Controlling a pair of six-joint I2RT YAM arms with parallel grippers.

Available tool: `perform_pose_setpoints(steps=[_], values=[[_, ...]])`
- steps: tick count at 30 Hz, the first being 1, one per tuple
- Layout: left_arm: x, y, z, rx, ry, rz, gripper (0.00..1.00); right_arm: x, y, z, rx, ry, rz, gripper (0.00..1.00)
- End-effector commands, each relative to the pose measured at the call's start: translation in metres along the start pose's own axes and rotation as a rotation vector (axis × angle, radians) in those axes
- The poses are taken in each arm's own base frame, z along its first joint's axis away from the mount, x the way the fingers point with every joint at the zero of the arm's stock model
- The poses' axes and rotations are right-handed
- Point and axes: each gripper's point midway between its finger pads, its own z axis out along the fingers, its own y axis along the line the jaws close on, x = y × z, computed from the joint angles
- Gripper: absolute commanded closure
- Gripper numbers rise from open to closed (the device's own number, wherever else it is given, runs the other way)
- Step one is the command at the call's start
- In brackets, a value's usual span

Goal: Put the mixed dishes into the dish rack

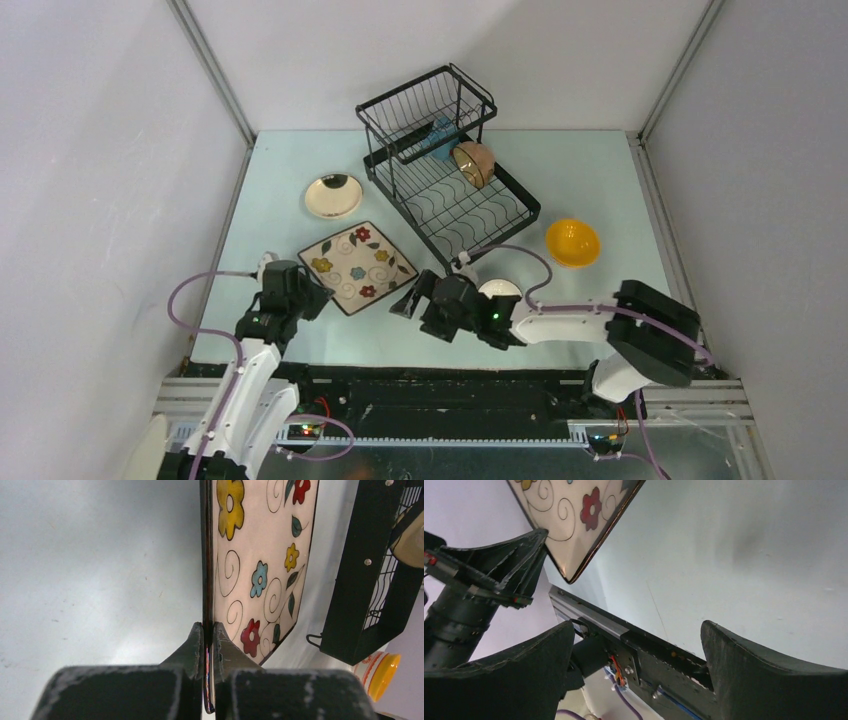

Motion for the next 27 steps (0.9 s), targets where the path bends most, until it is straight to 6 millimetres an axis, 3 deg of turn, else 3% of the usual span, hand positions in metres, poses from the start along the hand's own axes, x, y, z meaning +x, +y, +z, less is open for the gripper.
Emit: perform_pose_setpoints(steps=[1,4,10,19,27], values=[[-0.004,-0.017,-0.018,0.046,0.029,0.044,1.00,0.007,0.050,0.014,-0.157,-0.041,0.161,0.00],[-0.005,-0.024,-0.024,0.066,0.035,0.063,1.00,0.010,0.050,0.027,-0.170,-0.057,0.179,0.00],[-0.022,-0.019,-0.039,-0.002,-0.015,0.134,1.00,0.015,0.055,0.046,-0.178,0.000,0.213,0.00],[-0.010,-0.030,-0.036,0.041,0.074,0.138,1.00,0.000,0.035,0.071,-0.128,-0.047,0.171,0.00],[-0.002,-0.043,-0.042,0.099,0.125,0.116,1.00,-0.013,0.049,0.089,-0.174,-0.113,0.222,0.00]])
